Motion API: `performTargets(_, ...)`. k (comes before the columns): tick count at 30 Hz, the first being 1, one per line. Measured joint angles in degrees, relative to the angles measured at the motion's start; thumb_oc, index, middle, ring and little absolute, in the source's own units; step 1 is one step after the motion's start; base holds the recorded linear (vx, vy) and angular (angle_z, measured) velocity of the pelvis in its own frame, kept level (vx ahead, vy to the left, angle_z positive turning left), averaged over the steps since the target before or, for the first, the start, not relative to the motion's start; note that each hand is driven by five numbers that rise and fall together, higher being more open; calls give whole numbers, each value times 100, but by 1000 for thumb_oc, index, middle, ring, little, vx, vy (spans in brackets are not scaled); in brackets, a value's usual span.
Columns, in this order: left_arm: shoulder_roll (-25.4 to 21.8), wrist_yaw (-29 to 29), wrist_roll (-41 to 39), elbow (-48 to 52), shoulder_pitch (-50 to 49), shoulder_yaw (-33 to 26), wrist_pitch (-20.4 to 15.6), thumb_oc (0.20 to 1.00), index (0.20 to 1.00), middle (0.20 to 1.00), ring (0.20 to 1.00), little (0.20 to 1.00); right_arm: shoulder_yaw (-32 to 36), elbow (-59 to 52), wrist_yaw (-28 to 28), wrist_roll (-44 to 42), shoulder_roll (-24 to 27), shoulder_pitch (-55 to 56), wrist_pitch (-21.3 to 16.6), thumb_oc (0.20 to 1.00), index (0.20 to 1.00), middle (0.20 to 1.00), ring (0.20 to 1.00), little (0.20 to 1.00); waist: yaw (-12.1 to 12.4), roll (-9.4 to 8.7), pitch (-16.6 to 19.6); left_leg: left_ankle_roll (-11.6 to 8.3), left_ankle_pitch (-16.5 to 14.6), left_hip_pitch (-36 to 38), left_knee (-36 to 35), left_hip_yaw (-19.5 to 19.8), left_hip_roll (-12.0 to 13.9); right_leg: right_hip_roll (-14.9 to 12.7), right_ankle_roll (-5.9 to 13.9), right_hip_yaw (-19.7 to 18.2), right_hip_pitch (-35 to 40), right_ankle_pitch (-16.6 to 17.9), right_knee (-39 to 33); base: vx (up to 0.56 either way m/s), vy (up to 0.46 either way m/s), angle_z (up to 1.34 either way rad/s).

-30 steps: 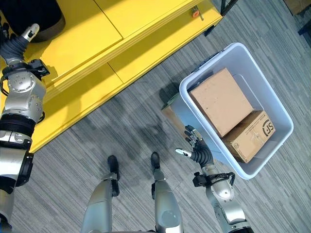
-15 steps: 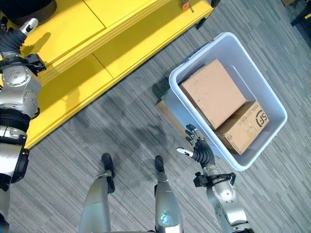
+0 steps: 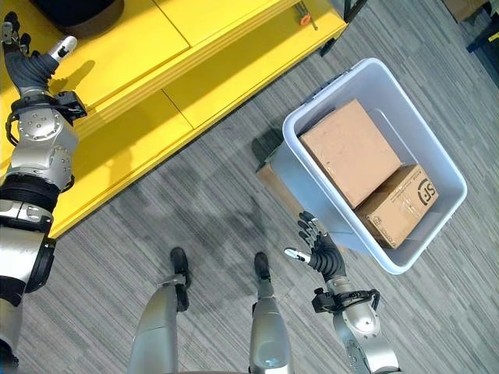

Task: Move parts from the plastic box to the shelf.

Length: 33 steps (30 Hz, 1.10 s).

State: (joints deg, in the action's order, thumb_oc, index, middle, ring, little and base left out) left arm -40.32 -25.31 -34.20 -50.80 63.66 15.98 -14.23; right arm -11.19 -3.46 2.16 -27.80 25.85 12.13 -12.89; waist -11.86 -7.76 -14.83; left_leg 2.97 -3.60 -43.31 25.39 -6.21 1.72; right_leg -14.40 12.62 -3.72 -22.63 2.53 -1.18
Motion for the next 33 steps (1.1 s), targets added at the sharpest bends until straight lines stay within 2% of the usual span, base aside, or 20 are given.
performTargets(7,9,0,-3,-1,0,-5,1,1000,1000,1000,1000,1000,-1,-2,6,-5,0,0,0,1000,1000,1000,1000,1000,44,-21,15,33,-45,-55,111,-17,-8,-31,-6,11,6,-1,1,0,0,0)
performTargets(10,10,-1,-8,185,-174,-103,-3,1000,1000,1000,1000,1000,-4,6,9,-3,0,4,0,1000,1000,1000,1000,1000,47,-15,18,65,-74,-125,112,-81,25,-63,-85,13,-37,-79,-7,-1,-5,-2)
performTargets(14,144,-2,-4,735,-650,-216,-39,1000,1000,1000,1000,1000,3,20,9,-2,0,28,1,1000,1000,1000,1000,1000,205,-9,21,27,-36,-79,63,-24,70,-26,-8,7,-299,-419,646,-5,-12,2)
performTargets(17,215,-3,2,1320,-1280,-336,-75,1000,1000,1000,1000,1000,24,49,4,1,-3,-10,3,1000,1000,1000,1000,1000,307,2,27,-7,40,183,-107,24,18,-4,24,88,64,-245,255,-57,-26,8)
performTargets(20,443,-2,125,2066,-1919,-500,-155,1000,1000,1000,1000,1000,105,48,-1,14,-2,-44,4,1000,1000,1000,1000,1000,346,9,31,-1,56,310,-136,55,0,-15,25,163,290,-212,95,-29,-27,9)
performTargets(22,560,-6,130,2226,-2109,-554,-165,1000,1000,1000,1000,1000,201,48,-8,16,-2,-73,4,1000,1000,1000,1000,1000,377,10,32,0,55,374,-139,52,-1,-22,22,166,361,-214,74,1,-47,3)
performTargets(25,843,145,171,3422,-3007,-714,-290,1000,1000,1000,1000,1000,296,50,-8,42,-4,-92,7,1000,1000,1000,1000,1000,488,27,33,-26,39,641,-260,29,-12,-48,-27,179,597,-246,19,-1,-28,0)
performTargets(27,921,299,156,3645,-3227,-767,-378,1000,1000,1000,1000,1000,421,51,-7,47,-3,-94,8,1000,1000,1000,1000,1000,599,157,73,-138,-13,709,-352,58,-14,-44,-53,226,644,-272,21,8,-40,0)
performTargets(29,1181,407,123,4289,-3739,-1084,-420,1000,1000,1000,1000,1000,482,51,-4,58,-15,-64,8,1000,1000,1000,1000,1000,605,241,84,-156,5,816,-406,51,-34,-73,-47,230,656,-356,169,18,-49,4)
performTargets(33,1416,828,106,5396,-4758,-1192,-521,1000,1000,1000,1000,1000,638,46,-4,166,-21,5,11,1000,1000,1000,1000,1000,726,363,113,-115,81,1201,-545,76,-88,-92,-54,280,1032,-382,86,0,-39,7)
